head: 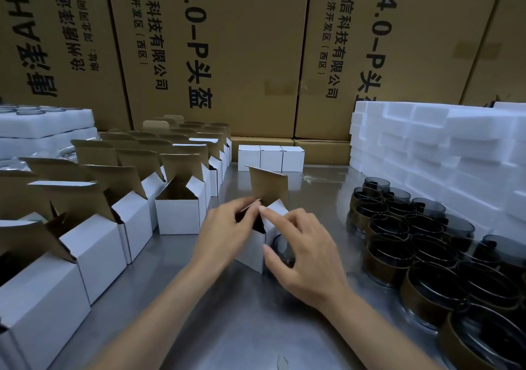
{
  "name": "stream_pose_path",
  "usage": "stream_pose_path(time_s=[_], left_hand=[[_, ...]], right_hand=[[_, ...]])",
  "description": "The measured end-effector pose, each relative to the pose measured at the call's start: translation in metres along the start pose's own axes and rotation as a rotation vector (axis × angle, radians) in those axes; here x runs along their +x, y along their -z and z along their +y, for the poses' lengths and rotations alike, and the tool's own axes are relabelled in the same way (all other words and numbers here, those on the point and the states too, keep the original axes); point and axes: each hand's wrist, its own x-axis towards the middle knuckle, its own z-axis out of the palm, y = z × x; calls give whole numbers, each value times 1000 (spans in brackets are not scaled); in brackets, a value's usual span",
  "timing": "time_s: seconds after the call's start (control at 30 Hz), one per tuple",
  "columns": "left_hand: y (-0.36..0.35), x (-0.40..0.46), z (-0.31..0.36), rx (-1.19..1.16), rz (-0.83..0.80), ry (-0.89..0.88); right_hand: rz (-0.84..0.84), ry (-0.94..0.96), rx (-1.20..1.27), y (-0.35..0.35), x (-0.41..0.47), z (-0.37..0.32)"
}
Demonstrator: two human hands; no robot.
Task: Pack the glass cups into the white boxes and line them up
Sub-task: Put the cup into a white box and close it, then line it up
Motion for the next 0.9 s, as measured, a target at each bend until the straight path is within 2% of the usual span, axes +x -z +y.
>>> stream_pose_path(time_s=[0.13, 0.27, 0.4, 0.6, 0.9], left_hand=[[5, 4, 2, 57, 99, -13], [11, 11, -5, -52, 172, 57], [11, 14, -8, -28, 82, 71], [12, 16, 1, -246, -168, 130], [11, 10, 4, -454, -177, 249]], right_hand=[[1, 28, -49, -1, 1, -1], [61, 16, 4, -4, 0, 0], [119, -184, 103, -7, -1, 9], [158, -305, 139, -9, 1, 20], [170, -367, 219, -6, 1, 21]])
